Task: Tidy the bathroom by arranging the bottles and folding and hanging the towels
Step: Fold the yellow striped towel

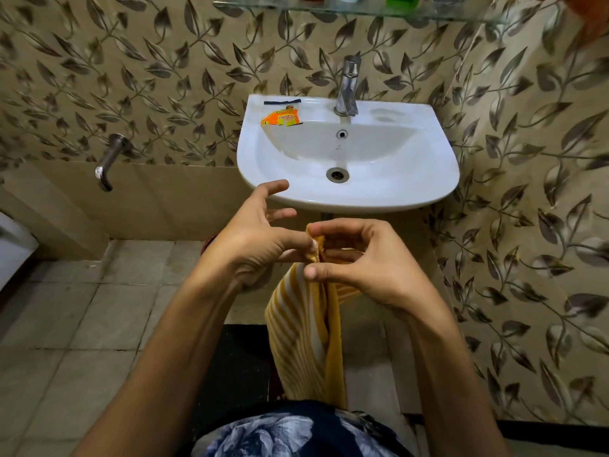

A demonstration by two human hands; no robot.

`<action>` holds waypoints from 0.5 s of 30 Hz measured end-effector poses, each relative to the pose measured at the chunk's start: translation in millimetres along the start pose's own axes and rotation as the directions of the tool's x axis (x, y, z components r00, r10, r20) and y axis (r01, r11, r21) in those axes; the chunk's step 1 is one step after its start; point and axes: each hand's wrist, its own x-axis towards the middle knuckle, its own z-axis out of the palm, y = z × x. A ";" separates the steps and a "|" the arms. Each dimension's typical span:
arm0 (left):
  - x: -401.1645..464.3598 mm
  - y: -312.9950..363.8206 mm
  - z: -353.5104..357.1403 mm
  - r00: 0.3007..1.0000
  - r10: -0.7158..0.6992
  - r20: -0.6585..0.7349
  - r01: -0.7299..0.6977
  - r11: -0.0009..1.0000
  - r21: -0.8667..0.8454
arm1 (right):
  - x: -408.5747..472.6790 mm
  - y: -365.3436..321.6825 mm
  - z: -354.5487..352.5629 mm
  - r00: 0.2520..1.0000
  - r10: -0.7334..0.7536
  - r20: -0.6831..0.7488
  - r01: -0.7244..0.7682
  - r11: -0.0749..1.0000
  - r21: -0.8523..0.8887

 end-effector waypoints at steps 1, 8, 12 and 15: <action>-0.2 0.7 0.2 1.000 -0.002 -0.007 0.002 0.999 -0.034 | 0.8 0.8 1.9 0.999 -0.030 -0.044 0.028 0.998 -0.057; -4.5 5.1 1.1 1.000 -0.006 -0.017 0.002 0.978 -0.210 | 5.6 5.1 7.9 0.970 -0.191 -0.150 0.169 0.974 -0.152; -8.6 8.4 2.3 0.996 0.067 0.051 -0.061 0.992 -0.112 | 4.6 5.2 8.7 0.972 -0.214 -0.099 0.210 0.977 -0.044; -8.2 5.0 0.9 0.967 0.184 0.176 -0.219 0.954 0.206 | 2.7 5.7 6.8 0.974 -0.210 -0.087 0.214 0.976 0.041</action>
